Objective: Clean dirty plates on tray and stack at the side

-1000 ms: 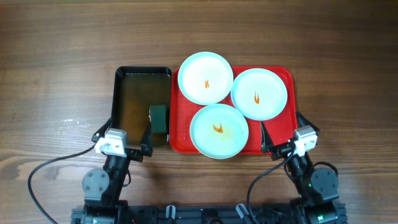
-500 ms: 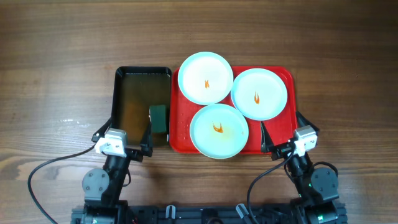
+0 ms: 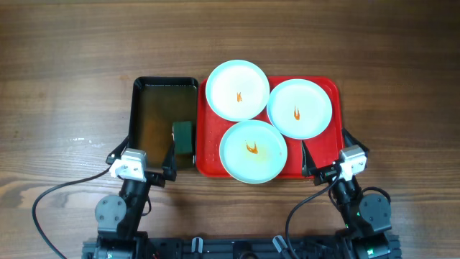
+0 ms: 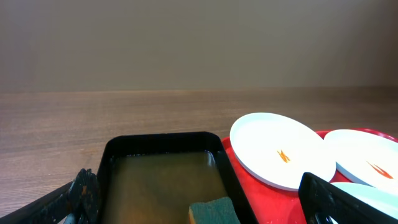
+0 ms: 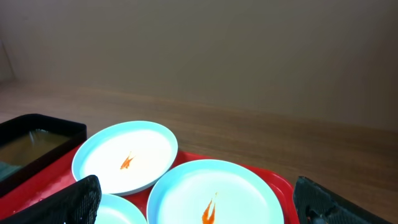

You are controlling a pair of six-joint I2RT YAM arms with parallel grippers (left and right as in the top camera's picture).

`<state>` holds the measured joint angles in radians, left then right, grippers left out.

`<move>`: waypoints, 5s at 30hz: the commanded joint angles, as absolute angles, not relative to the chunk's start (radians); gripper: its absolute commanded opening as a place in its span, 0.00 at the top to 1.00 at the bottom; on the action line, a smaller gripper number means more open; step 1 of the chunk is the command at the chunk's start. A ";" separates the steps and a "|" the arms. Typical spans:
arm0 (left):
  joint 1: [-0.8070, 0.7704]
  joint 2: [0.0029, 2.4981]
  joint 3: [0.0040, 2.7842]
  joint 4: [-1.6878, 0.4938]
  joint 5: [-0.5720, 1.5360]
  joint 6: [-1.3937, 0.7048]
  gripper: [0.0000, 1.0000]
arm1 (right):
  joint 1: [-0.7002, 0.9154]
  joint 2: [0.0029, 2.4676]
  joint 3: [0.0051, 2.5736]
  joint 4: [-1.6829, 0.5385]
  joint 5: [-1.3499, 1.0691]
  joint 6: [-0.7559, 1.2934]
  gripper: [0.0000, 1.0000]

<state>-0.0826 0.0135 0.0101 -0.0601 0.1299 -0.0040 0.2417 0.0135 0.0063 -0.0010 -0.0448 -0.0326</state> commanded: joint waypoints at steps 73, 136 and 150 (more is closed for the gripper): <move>-0.226 1.509 0.889 -0.512 -0.028 -0.282 0.01 | 0.248 1.500 0.804 -0.614 -0.320 0.318 0.42; -0.258 1.759 0.961 -0.536 0.033 -0.217 0.53 | 0.248 1.500 0.804 -0.616 -0.320 0.317 0.43; -0.255 1.664 0.963 -0.533 0.083 -0.189 0.96 | 0.248 1.500 0.804 -0.616 -0.316 0.315 0.43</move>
<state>-0.2558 1.7458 0.9642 -0.5304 0.0280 -0.2104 0.2417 1.4883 0.7845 -0.6197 -0.3073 0.3138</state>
